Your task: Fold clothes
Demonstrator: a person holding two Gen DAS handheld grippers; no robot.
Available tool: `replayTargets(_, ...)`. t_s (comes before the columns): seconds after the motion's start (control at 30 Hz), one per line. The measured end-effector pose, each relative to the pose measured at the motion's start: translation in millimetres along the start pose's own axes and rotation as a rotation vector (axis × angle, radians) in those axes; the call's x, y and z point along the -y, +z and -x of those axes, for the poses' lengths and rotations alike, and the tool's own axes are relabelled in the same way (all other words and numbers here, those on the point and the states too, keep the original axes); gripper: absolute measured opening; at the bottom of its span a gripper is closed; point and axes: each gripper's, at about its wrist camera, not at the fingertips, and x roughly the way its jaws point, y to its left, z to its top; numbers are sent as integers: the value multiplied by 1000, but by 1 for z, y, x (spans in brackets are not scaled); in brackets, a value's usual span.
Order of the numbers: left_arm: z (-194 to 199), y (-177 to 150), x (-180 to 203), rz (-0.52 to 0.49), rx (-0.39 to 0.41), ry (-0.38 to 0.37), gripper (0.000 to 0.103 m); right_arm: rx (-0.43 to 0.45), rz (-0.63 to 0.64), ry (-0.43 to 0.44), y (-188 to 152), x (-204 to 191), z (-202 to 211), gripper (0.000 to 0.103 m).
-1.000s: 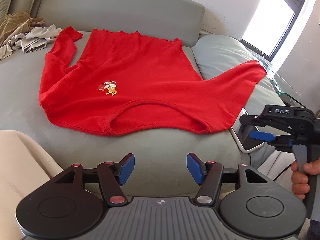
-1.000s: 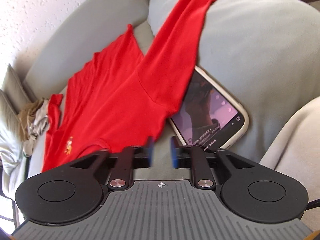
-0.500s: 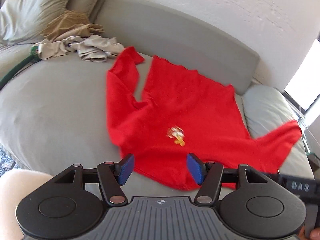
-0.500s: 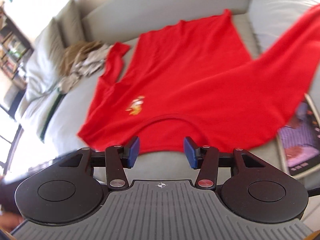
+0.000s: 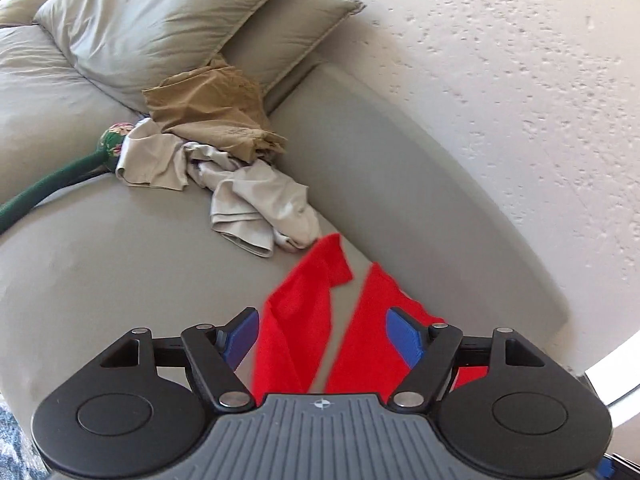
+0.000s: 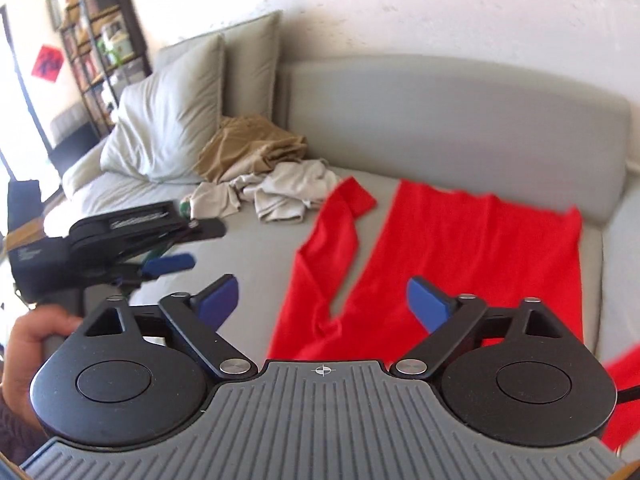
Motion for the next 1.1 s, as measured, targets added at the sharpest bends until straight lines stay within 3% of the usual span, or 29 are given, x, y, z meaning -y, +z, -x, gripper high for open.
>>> replayTargets(0.13, -54, -4, -45, 65, 22, 26, 56, -73, -23, -53, 33, -8, -64, 88)
replayTargets(0.17, -63, -3, -55, 100, 5, 52, 42, -91, -32, -65, 39, -9, -84, 84)
replayTargets(0.2, -72, -1, -66, 134, -13, 78, 32, -108, -40, -64, 43, -10, -104, 68)
replayTargets(0.23, -81, 1, -76, 168, -28, 102, 31, -133, -46, -64, 49, -11, -129, 51)
replayTargets(0.27, -85, 6, -82, 187, -18, 103, 31, -158, -53, -63, 54, -11, -155, 48)
replayTargets(0.37, -93, 16, -88, 140, 18, 158, 40, -193, -92, -61, 68, -7, -226, 52)
replayTargets(0.43, -99, 19, -96, 141, 6, 198, 49, -207, -121, -66, 74, 0, -267, 71)
replayTargets(0.5, -106, 21, -108, 200, -47, 202, 49, -207, -140, -102, 81, 2, -308, 79)
replayTargets(0.67, -115, 26, -112, 226, -78, 201, 51, -233, -100, -170, 94, -8, -390, 81)
replayTargets(0.77, -120, 27, -107, 213, -85, 188, 54, -243, 7, -260, 96, -22, -420, 66)
replayTargets(0.8, -122, 27, -106, 213, -93, 178, 54, -248, 39, -307, 94, -23, -425, 50)
replayTargets(0.83, -124, 26, -105, 217, -103, 164, 54, -249, 24, -309, 94, -18, -424, 21)
replayTargets(0.87, -125, 26, -106, 224, -110, 147, 54, -248, 3, -305, 93, -13, -422, 4)
replayTargets(0.97, -124, 26, -110, 263, -118, 89, 54, -220, -41, -250, 93, 2, -402, 3)
replayTargets(1.07, -119, 25, -125, 372, -113, -39, 56, -132, -69, -68, 97, 12, -356, 3)
replayTargets(1.1, -118, 24, -131, 416, -111, -91, 56, -113, -98, 30, 100, 15, -339, 4)
